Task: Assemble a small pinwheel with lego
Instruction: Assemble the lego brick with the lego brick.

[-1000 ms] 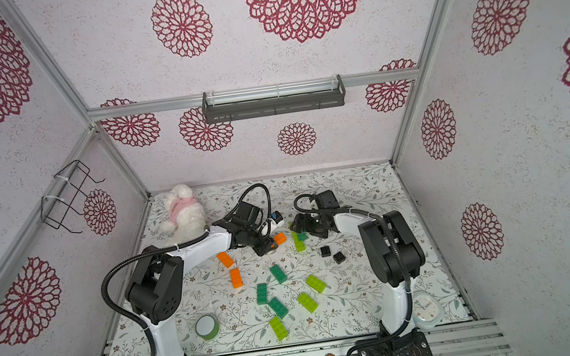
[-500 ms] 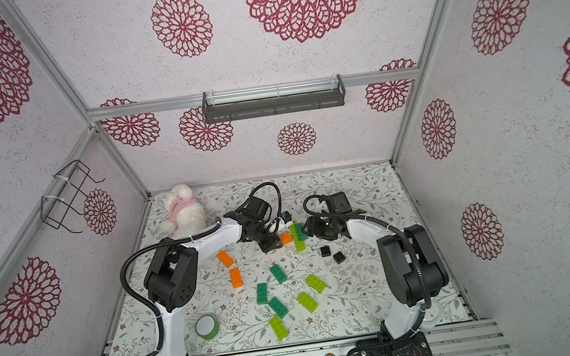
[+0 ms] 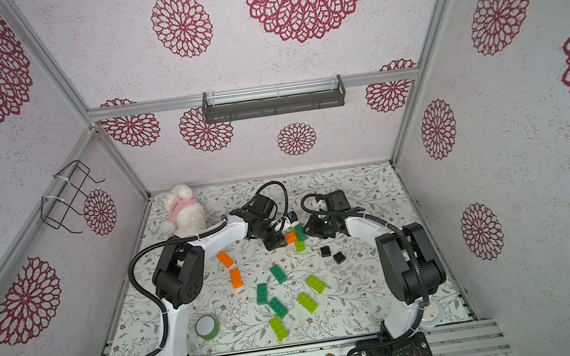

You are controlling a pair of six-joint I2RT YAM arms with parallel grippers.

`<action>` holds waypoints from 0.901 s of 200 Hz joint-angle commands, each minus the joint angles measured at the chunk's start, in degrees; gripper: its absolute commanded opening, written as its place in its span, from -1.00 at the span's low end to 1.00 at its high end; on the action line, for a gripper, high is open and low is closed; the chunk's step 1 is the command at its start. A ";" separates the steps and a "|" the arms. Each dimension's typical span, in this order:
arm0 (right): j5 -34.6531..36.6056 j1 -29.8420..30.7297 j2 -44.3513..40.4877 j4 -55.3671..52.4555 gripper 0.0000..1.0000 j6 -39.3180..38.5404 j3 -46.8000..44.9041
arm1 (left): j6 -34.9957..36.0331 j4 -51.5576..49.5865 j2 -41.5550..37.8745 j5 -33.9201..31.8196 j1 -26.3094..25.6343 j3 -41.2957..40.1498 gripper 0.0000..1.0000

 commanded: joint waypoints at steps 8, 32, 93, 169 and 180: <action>-2.09 0.20 0.96 -0.94 -0.54 -0.78 2.39 | 2.59 -1.10 1.03 1.39 -0.54 1.56 -0.38; -2.99 0.44 2.53 -1.38 -0.60 -0.77 3.61 | 3.08 -1.21 1.46 1.37 -0.63 1.79 -0.38; -6.10 0.73 5.37 0.63 -0.66 1.03 5.26 | 3.66 -1.93 2.46 1.38 -0.59 3.17 -0.37; -8.39 1.02 8.17 2.22 -0.74 2.76 5.94 | 4.27 -3.81 3.95 1.55 -0.63 5.17 -0.36; -8.36 1.12 8.45 2.13 -0.74 2.84 6.22 | 4.28 -3.91 4.10 1.46 -0.64 5.35 -0.36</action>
